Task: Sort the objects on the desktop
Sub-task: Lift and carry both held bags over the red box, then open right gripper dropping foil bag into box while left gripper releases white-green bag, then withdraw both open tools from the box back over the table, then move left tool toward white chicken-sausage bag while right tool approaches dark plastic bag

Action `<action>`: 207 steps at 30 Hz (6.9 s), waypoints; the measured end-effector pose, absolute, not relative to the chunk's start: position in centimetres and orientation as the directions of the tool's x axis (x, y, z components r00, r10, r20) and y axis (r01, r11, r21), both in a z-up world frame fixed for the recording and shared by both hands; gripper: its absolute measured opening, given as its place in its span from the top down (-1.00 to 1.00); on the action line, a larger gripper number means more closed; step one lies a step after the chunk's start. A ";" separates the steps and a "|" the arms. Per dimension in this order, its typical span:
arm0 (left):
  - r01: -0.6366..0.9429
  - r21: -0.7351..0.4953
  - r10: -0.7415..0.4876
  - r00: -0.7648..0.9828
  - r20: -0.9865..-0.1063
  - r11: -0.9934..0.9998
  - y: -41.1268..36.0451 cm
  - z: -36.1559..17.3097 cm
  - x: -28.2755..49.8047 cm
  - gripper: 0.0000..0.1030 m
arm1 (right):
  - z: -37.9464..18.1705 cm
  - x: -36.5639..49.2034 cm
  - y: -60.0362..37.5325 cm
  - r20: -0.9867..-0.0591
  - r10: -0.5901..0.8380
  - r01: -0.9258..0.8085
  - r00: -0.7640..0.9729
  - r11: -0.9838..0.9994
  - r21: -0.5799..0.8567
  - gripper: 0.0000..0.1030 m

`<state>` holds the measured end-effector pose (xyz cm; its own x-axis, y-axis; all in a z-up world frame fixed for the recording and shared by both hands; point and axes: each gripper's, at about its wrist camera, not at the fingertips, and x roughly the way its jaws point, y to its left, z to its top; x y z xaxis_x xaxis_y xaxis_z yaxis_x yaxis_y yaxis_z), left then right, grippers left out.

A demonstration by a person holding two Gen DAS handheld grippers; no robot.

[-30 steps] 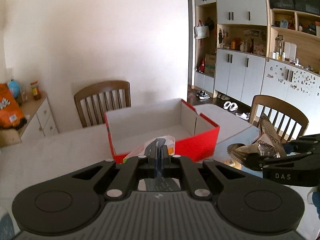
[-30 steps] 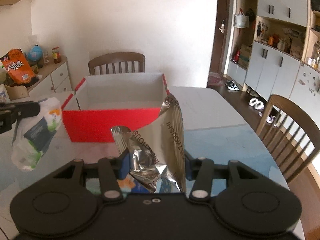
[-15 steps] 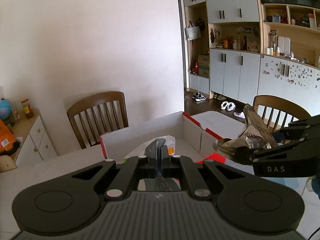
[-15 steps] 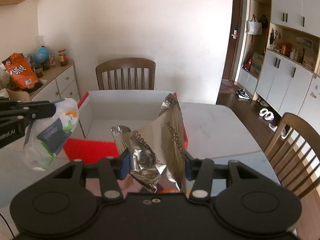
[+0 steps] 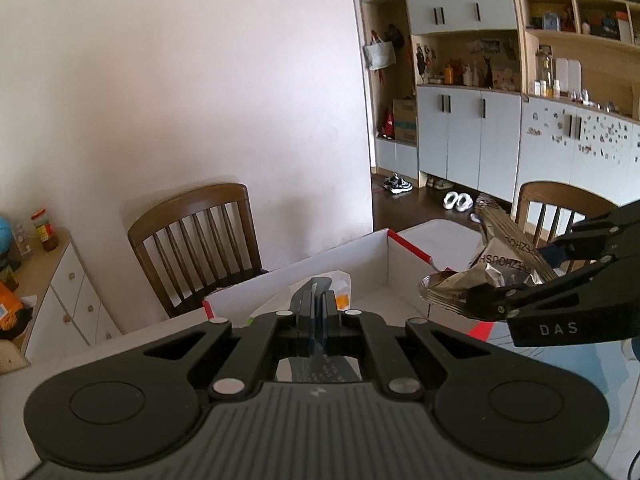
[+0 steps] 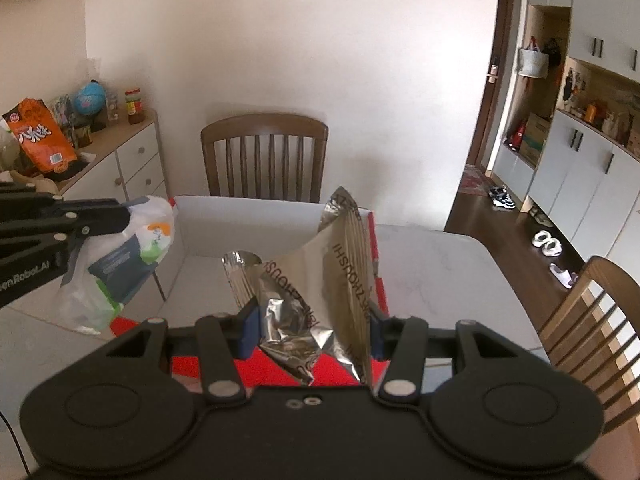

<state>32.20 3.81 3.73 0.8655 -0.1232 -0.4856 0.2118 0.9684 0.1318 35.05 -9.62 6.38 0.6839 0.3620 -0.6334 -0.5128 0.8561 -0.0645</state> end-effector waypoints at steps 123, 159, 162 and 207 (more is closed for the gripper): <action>0.169 0.043 -0.096 0.733 -0.673 0.985 0.2 1.8 31.2 -1.00 | 5.8 33.3 -15.6 -0.722 0.461 -0.638 0.515 0.769 0.036 -0.99; 0.065 -0.014 -0.054 0.672 -0.738 0.998 0.6 -4.9 17.8 -1.00 | 0.1 23.0 -21.9 -0.712 0.475 -0.664 0.518 0.748 0.016 -0.93; 0.043 -0.016 -0.041 0.654 -0.755 0.999 0.8 -6.0 17.4 -1.00 | -0.7 22.8 -21.7 -0.719 0.473 -0.667 0.510 0.745 0.017 -0.93; -0.132 -0.026 0.052 0.552 -0.832 0.991 2.5 -13.2 16.5 -1.00 | -8.6 24.9 -19.1 -0.784 0.337 -0.612 0.522 0.788 -0.069 -0.76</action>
